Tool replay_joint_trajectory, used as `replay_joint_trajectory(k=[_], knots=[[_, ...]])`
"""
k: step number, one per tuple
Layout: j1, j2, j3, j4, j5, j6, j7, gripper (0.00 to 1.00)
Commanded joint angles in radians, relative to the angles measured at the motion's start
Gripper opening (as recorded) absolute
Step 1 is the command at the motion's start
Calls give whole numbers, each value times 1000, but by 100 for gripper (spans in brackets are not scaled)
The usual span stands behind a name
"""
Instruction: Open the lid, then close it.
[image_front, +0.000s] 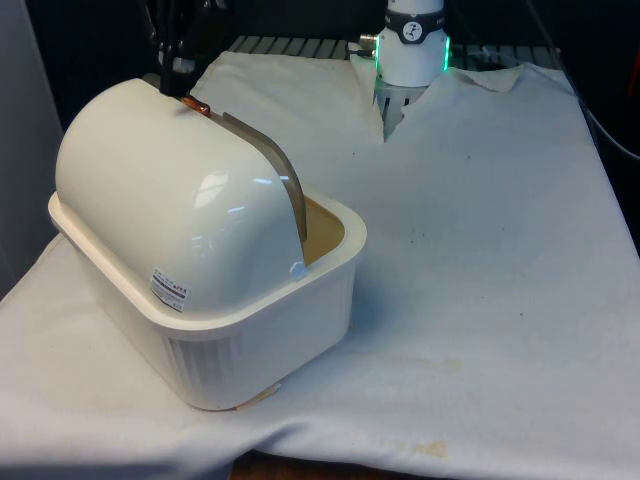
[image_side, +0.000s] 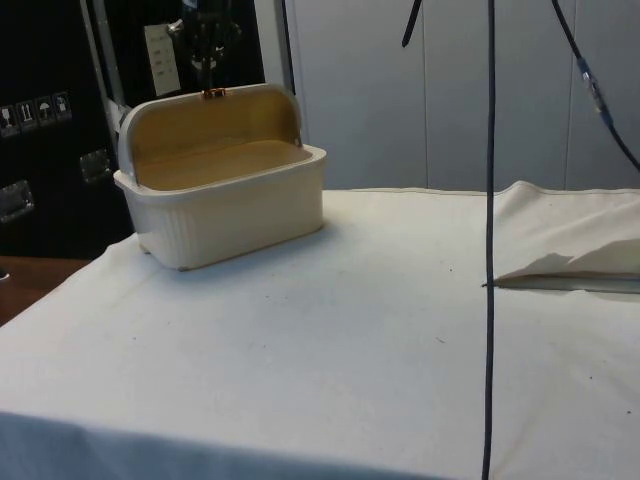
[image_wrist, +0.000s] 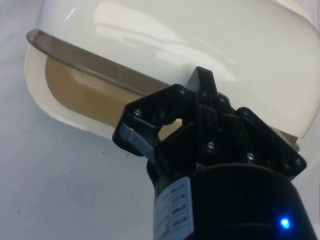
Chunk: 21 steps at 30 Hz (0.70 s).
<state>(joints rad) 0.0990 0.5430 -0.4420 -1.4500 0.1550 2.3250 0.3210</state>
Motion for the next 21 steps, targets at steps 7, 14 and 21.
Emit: replay_joint_trajectory(k=[7, 14, 21], knots=[[-11, 12, 4, 19, 8, -13, -33, 0], [-10, 17, 1, 18, 5, -15, -49, 0], [-9, 23, 0, 15, 4, -19, -58, 0]])
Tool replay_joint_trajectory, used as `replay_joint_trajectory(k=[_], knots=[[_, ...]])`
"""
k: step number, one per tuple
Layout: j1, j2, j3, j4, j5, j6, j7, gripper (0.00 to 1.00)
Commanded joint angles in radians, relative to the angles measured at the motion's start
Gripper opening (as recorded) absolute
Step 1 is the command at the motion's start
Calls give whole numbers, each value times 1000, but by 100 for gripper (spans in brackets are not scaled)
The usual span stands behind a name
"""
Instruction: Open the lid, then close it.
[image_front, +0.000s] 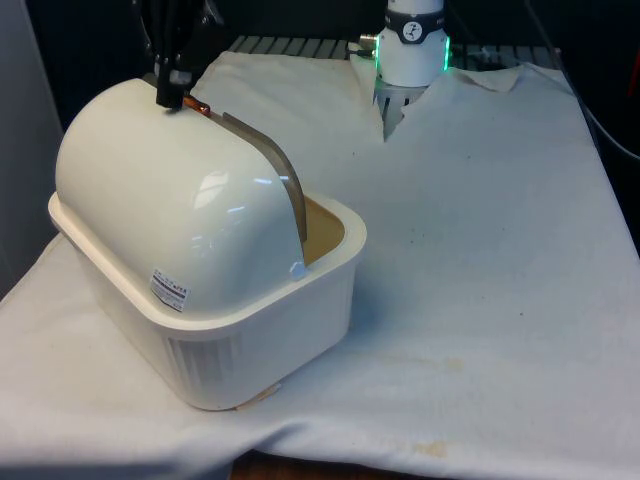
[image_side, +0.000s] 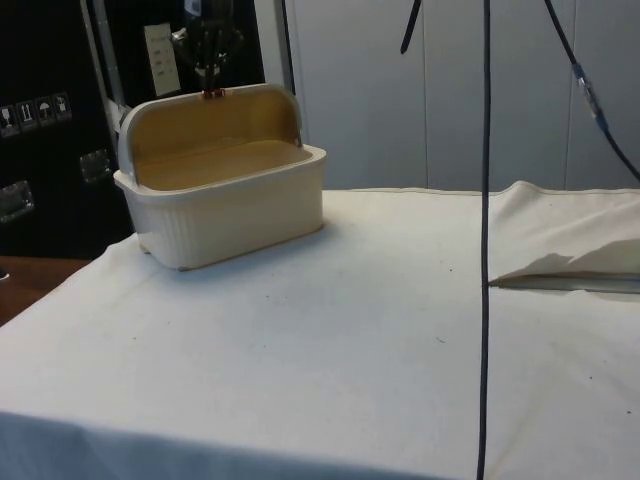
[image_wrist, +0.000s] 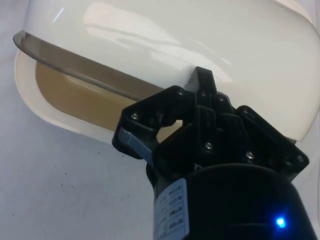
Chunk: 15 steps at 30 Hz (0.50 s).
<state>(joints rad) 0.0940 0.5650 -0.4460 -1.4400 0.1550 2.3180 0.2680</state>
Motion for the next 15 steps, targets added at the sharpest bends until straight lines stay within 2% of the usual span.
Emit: replay_joint_trajectory(k=[1, 6, 12, 13, 15], knots=[[-4, 2, 4, 4, 4, -13, -7, 0], [0, 2, 0, -1, 0, -8, -11, 0], [-4, -1, 5, 5, 6, -42, -28, 0], [0, 2, 0, 3, 0, -24, -20, 0], [-5, -3, 6, 7, 8, -51, -31, 0]])
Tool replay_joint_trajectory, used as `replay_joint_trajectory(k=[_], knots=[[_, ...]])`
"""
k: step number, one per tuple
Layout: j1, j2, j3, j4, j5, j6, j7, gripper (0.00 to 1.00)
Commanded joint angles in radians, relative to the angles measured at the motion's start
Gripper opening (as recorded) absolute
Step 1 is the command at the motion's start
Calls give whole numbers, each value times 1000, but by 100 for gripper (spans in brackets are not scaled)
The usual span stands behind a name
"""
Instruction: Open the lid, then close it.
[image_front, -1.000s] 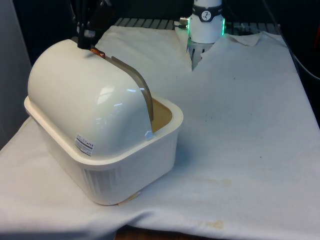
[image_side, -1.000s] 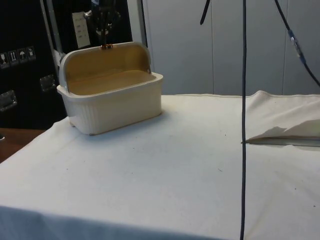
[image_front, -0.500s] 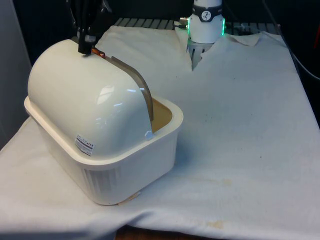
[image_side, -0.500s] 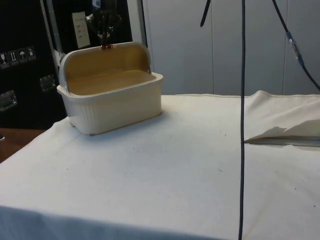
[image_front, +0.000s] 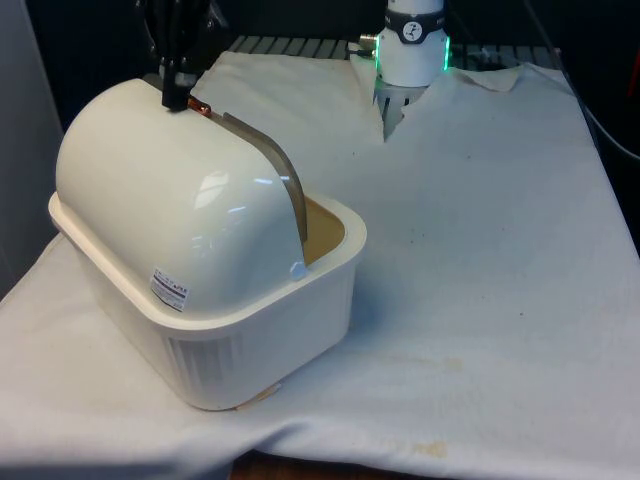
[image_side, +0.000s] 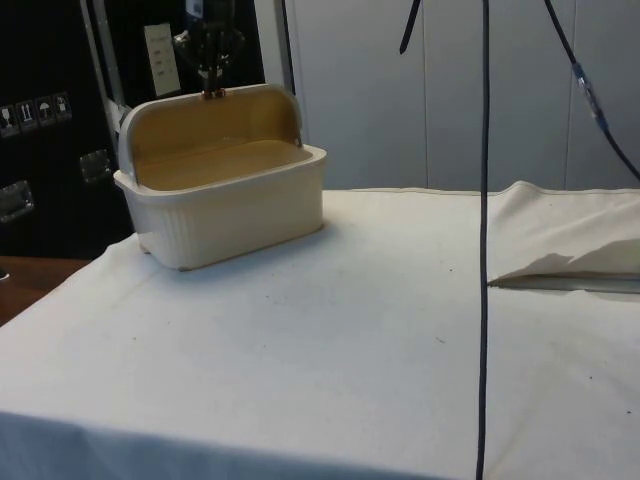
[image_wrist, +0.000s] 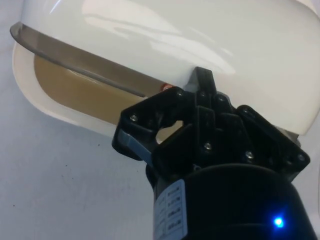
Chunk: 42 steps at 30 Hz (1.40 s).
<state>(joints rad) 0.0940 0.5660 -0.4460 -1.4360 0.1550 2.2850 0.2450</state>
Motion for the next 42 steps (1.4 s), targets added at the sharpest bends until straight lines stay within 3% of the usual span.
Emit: replay_joint_trajectory(k=[1, 9, 25, 42], knots=[[-4, -4, 6, 4, 8, -24, -8, 0], [1, -5, 12, 11, 12, -63, -5, 0], [25, -2, 18, 17, 23, -123, 17, 0], [39, -13, 25, 0, 55, -238, 17, 0]])
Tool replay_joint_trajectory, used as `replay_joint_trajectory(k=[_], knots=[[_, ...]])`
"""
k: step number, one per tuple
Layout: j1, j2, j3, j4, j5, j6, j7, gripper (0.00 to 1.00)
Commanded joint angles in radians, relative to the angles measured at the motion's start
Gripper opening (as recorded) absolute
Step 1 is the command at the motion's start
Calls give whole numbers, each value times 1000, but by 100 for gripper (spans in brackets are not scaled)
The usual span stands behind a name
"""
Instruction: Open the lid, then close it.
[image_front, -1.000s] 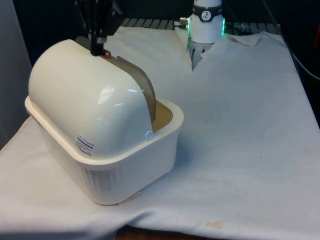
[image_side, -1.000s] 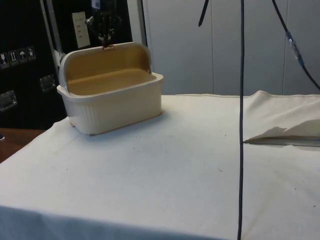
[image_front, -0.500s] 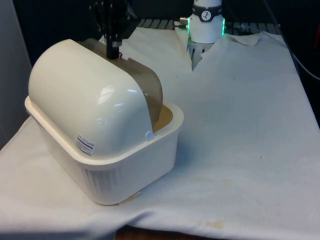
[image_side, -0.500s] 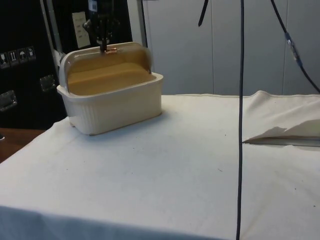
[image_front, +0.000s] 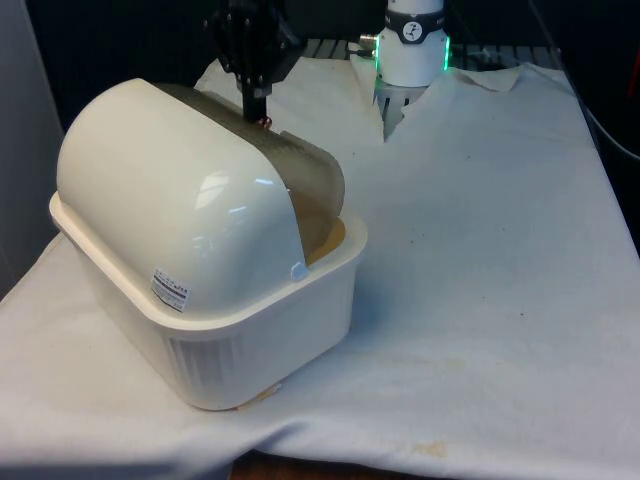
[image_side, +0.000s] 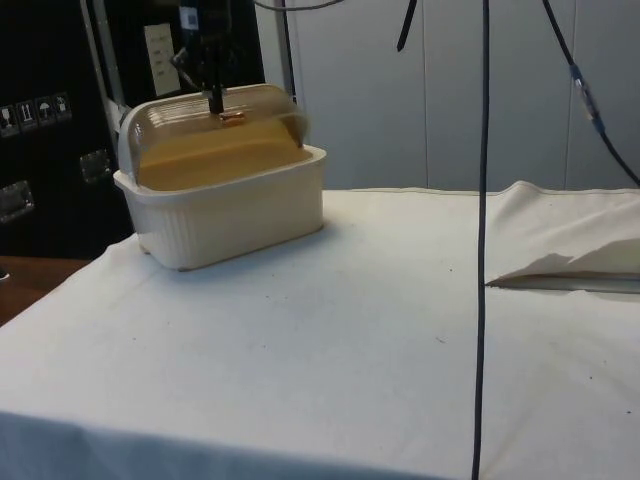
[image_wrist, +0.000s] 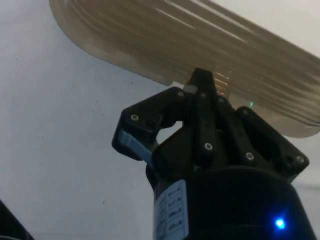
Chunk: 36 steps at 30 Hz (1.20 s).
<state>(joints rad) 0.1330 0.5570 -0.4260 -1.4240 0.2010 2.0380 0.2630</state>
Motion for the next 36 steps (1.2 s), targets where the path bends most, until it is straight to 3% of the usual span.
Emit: replay_joint_trajectory(k=[1, 7, 9, 16, 17, 24, 25, 26, 29, 34, 35, 36], knots=[[2, -5, 5, -15, 10, 4, -1, 0], [16, -26, 8, -55, 12, -24, 2, 0], [14, -18, 9, -47, 6, -33, 2, 0], [24, -76, 30, -145, 19, -15, 5, 0], [21, -64, 30, -128, 11, -33, 5, 0], [33, -132, 53, -235, 15, 0, 14, 0], [27, -110, 53, -203, 11, -24, 12, 0], [34, -138, 56, -245, 14, 2, 15, 0], [39, -165, 67, -286, 12, 8, 19, 0], [45, -197, 80, -329, 9, 13, 27, 0], [39, -179, 82, -305, 11, -10, 21, 0], [46, -203, 82, -337, 8, 14, 28, 0]])
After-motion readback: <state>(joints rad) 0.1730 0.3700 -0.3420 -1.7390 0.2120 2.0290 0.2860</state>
